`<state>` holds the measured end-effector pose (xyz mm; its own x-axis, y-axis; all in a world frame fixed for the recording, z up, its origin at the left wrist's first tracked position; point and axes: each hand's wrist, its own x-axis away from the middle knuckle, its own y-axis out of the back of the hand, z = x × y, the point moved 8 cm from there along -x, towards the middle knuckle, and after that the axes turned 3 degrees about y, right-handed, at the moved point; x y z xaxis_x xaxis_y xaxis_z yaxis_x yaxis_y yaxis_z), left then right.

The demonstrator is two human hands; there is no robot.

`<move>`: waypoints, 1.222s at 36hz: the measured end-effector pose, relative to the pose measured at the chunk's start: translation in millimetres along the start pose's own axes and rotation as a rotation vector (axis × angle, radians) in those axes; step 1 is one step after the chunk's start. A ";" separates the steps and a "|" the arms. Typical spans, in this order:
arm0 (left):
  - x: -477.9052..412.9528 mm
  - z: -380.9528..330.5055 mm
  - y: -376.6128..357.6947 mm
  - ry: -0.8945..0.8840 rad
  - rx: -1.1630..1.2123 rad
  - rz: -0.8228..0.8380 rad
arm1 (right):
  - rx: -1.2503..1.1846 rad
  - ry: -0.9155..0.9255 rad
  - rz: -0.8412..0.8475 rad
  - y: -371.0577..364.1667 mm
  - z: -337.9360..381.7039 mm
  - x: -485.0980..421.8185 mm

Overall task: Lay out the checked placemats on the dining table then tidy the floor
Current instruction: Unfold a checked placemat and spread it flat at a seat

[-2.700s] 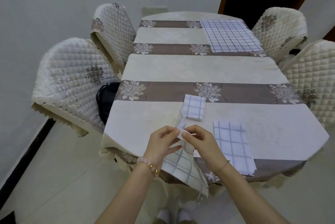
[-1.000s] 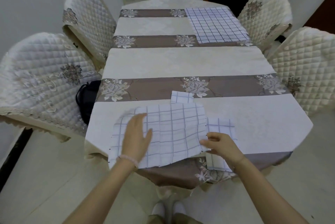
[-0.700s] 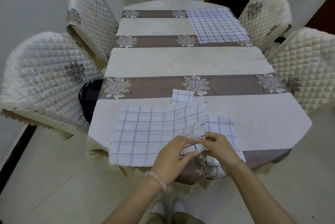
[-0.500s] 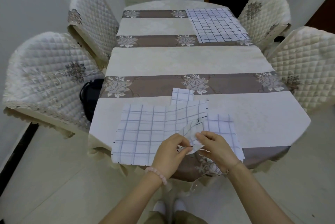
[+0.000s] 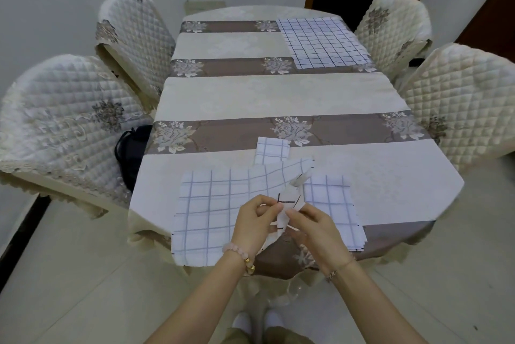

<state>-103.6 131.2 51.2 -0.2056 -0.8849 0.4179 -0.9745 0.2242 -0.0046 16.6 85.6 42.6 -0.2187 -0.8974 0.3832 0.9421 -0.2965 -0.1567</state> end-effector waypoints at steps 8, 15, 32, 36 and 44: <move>-10.4 -13.2 38.8 -0.027 0.103 -0.171 | -0.021 -0.040 -0.114 29.0 2.5 -11.1; -24.2 -35.4 112.6 -0.081 0.176 -0.380 | -0.083 -0.022 -0.184 59.5 15.1 -22.4; -70.0 -77.7 243.1 -0.070 -0.342 -0.601 | 0.294 0.117 -0.394 100.7 89.0 -97.2; -82.8 -43.7 250.5 0.038 -0.347 -0.582 | 0.382 0.095 -0.390 96.2 80.0 -109.8; -94.3 -6.9 257.5 0.167 -0.383 -0.592 | 0.458 -0.014 -0.392 108.8 56.1 -125.0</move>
<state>-334.6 275.2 16.9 0.3928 -0.8351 0.3851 -0.8121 -0.1185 0.5713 160.7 183.9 28.6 -0.5718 -0.7443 0.3450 0.8060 -0.4310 0.4058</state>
